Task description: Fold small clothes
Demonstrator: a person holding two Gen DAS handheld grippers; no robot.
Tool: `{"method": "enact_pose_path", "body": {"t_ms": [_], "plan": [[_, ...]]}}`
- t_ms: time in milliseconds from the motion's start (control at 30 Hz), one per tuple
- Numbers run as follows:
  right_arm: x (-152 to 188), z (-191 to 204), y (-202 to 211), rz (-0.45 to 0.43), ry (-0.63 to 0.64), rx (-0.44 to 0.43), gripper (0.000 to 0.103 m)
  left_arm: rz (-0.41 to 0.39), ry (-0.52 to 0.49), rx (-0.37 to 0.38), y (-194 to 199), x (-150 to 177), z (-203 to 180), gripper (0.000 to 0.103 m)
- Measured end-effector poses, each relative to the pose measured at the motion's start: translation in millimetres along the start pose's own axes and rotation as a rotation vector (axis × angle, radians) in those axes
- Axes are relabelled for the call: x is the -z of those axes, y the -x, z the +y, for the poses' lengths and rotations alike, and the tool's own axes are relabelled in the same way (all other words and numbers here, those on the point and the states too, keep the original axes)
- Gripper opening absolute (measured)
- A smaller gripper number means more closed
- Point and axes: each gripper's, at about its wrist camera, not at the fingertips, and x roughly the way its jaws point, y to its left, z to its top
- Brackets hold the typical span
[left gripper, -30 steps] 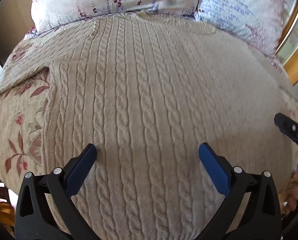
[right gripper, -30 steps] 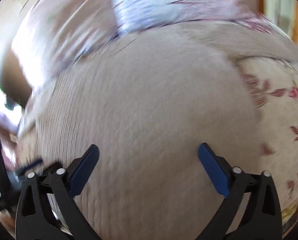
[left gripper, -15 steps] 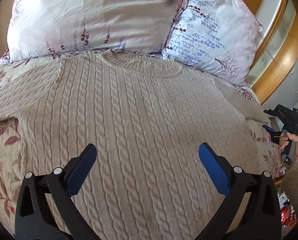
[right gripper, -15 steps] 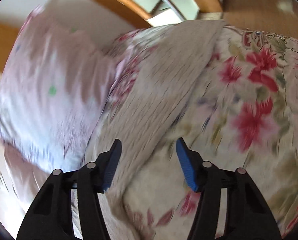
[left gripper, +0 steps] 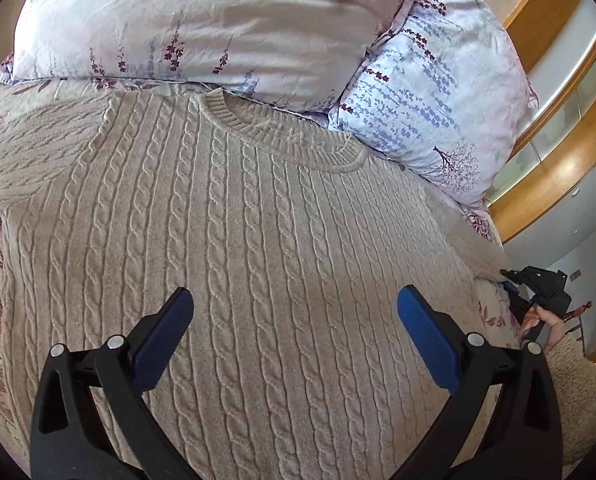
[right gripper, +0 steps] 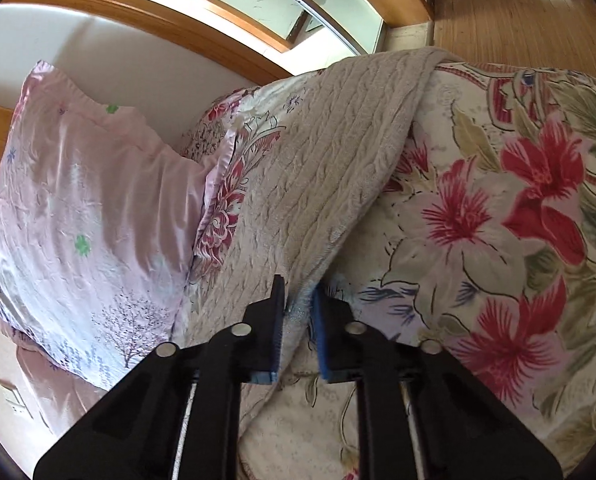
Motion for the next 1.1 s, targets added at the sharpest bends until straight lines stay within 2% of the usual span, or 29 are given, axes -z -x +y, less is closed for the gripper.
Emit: {"method": "enact_pose_path", "body": {"t_ms": [167,267,400,533,567,633,733,833,933,1000,1033,1067,1100], "plan": [[2,21,8,-0.04,0.081,-0.039,0.01,-0.007,0.021,0.025,2,-3,6,0.101],[7,53,23,-0.059,0.167,-0.127,0.01,-0.009,0.03,0.026,3,-6,11,0.101],[31,102,34,-0.031,0.289,-0.255,0.01,-0.016,0.043,0.026,5,-10,16,0.101],[80,151,33,0.052,0.428,-0.362,0.01,-0.024,0.044,0.025,8,-13,20,0.101],[100,164,30,0.092,0.474,-0.385,0.01,-0.025,0.044,0.025,9,-14,21,0.101],[131,175,22,0.153,0.535,-0.4,0.01,-0.025,0.047,0.024,10,-14,23,0.101],[186,184,0,0.279,0.624,-0.384,0.01,-0.024,0.051,0.025,12,-12,26,0.101],[234,179,-32,0.413,0.674,-0.301,0.01,-0.026,0.047,0.021,16,-11,29,0.101],[253,167,-41,0.47,0.663,-0.247,0.014,-0.029,0.047,0.019,20,-11,33,0.101],[248,165,-42,0.486,0.615,-0.241,0.031,-0.031,0.05,0.012,22,-11,36,0.101],[241,163,-39,0.477,0.582,-0.246,0.038,-0.03,0.054,0.009,22,-11,38,0.101],[232,161,-36,0.456,0.549,-0.245,0.049,-0.027,0.059,0.007,22,-11,40,0.101],[224,163,-37,0.441,0.518,-0.247,0.052,-0.024,0.063,0.007,22,-11,42,0.101]]}}
